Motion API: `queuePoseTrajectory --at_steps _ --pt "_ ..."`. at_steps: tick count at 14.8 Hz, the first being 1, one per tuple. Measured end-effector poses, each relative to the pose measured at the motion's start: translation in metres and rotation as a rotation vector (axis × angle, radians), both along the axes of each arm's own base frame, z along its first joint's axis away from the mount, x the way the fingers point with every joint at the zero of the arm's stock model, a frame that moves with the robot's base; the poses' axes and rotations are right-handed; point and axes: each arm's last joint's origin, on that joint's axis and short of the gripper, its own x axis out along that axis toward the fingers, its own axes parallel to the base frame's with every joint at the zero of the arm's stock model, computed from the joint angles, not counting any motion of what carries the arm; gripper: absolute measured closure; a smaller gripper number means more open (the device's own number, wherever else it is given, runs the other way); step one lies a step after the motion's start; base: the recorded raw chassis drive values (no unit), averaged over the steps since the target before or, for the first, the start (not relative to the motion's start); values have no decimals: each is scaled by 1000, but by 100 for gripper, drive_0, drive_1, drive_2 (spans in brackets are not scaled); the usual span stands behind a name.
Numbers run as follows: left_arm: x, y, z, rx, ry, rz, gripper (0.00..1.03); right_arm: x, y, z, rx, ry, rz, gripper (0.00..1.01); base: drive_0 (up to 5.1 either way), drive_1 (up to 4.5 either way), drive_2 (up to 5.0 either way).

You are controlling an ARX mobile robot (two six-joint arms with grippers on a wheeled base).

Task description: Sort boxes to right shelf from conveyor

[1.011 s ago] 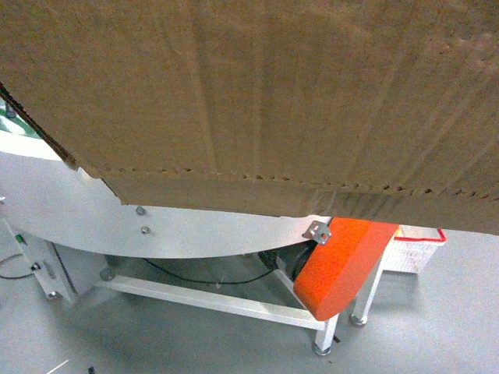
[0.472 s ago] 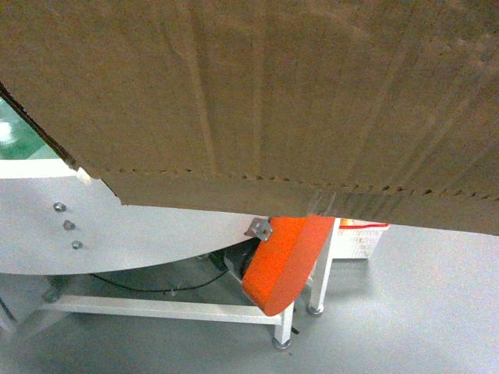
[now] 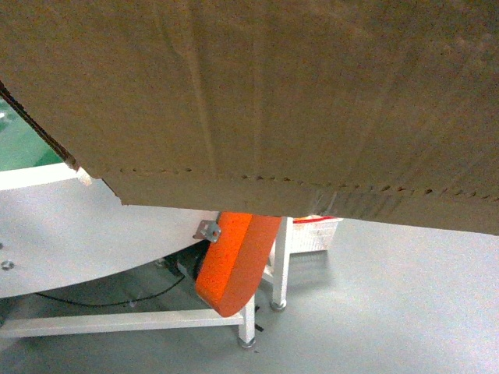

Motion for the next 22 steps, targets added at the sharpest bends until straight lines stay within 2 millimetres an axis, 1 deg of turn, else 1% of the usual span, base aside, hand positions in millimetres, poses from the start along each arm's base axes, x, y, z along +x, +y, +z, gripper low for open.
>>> queuePoseTrajectory --at_steps 22 --pt "0 0 0 0 0 0 101 0 0 0 0 0 0 98 -161 -161 -161"
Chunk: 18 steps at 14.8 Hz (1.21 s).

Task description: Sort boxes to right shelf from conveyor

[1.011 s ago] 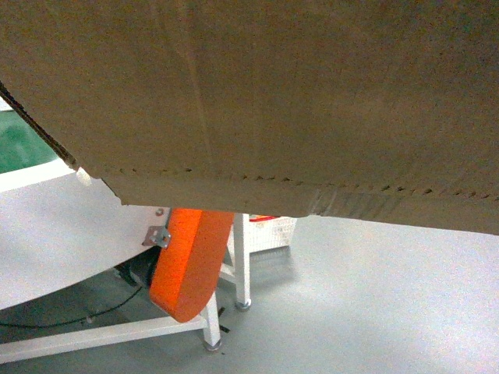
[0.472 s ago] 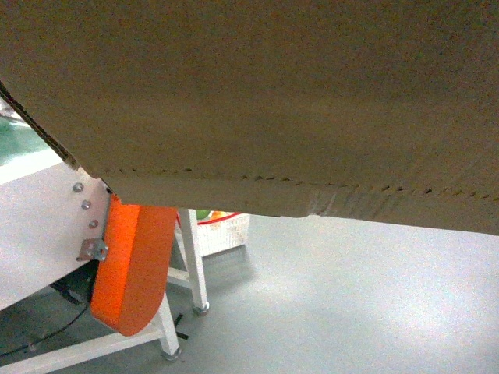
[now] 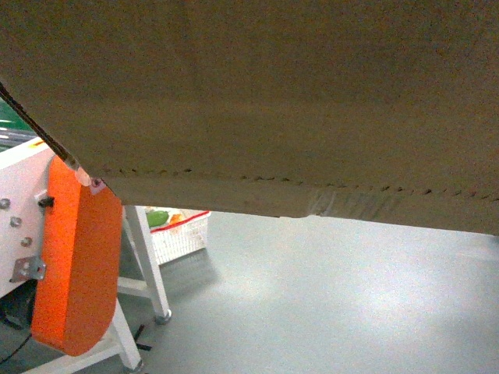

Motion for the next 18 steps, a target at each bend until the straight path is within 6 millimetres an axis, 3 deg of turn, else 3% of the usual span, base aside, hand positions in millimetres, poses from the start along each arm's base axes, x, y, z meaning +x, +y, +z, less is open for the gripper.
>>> queuePoseTrajectory --at_steps 18 --pt "0 0 0 0 0 0 101 0 0 0 0 0 0 98 -161 -161 -161"
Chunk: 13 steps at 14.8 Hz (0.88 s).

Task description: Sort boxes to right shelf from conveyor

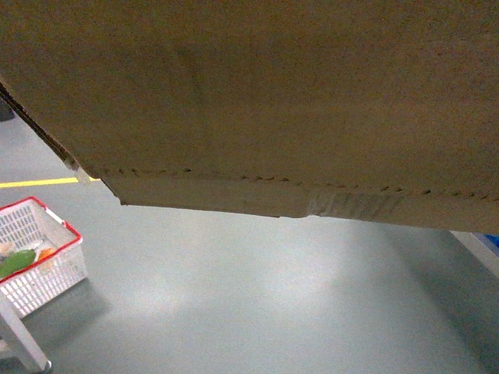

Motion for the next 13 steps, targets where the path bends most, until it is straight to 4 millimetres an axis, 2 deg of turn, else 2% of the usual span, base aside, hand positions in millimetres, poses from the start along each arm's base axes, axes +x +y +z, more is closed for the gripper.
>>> queuePoseTrajectory --at_steps 13 --pt "0 0 0 0 0 0 101 0 0 0 0 0 0 98 -165 -165 -165"
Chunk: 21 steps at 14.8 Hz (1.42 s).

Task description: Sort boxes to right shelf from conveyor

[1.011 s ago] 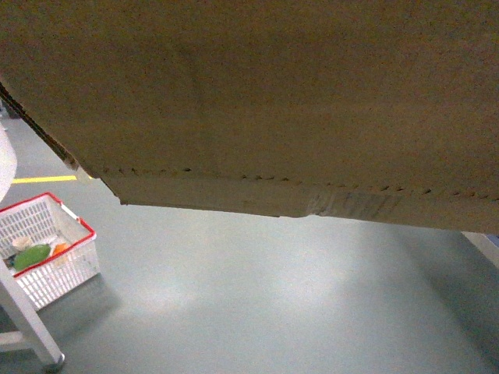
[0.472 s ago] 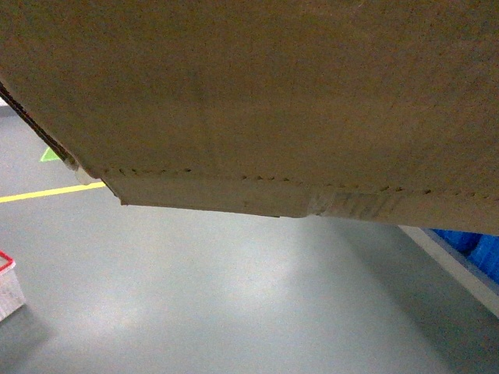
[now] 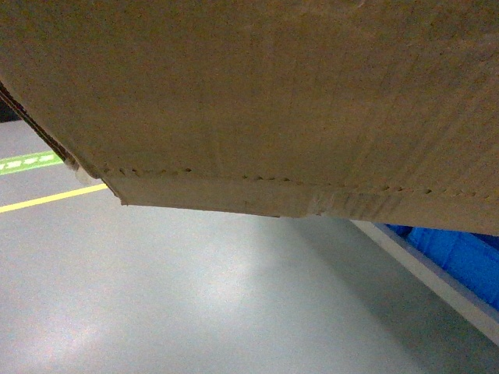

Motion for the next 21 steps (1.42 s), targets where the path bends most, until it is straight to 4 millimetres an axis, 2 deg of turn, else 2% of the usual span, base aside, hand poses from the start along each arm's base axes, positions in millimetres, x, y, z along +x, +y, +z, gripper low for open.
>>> queuePoseTrajectory --at_steps 21 --pt "0 0 0 0 0 0 101 0 0 0 0 0 0 98 -173 -173 -173"
